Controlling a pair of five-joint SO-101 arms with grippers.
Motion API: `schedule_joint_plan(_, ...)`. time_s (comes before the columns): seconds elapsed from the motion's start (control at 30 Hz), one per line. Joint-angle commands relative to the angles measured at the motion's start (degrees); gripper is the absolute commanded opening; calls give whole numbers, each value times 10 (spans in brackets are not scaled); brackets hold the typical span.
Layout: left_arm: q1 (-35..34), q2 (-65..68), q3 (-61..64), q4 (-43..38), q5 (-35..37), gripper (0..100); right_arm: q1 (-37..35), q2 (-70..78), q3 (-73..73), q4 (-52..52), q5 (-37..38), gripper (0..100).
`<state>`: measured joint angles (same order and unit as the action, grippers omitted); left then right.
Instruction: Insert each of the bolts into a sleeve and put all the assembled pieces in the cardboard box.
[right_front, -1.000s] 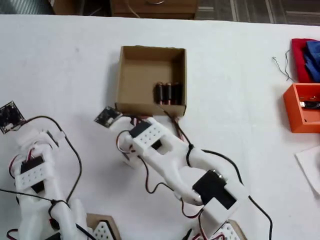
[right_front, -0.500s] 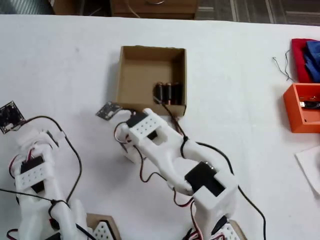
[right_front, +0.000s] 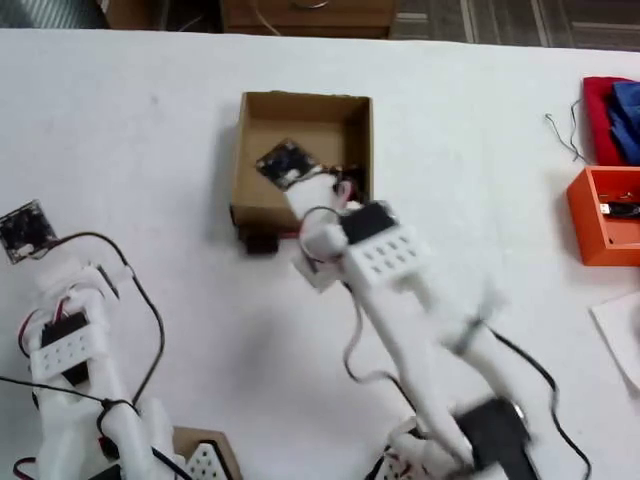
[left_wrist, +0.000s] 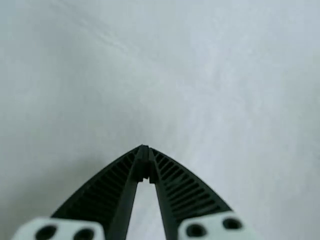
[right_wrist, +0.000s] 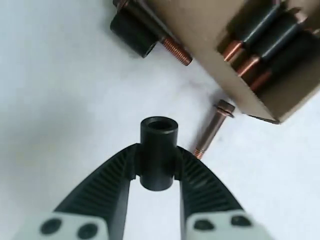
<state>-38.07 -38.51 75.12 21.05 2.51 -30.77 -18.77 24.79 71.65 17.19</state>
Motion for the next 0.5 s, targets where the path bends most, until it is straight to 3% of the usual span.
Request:
schedule_joint_plan(0.0, -4, -2, -47, 55, -54, 28, 12, -120, -3, 28, 4, 22)
schedule_joint_plan(0.23, -2, -2, -214, 337, -83, 28, 18, -230, -3, 37, 3, 22)
schedule_joint_plan(0.47, 4, -2, -395, 535, -169, 67, 19, -355, -3, 37, 2, 22)
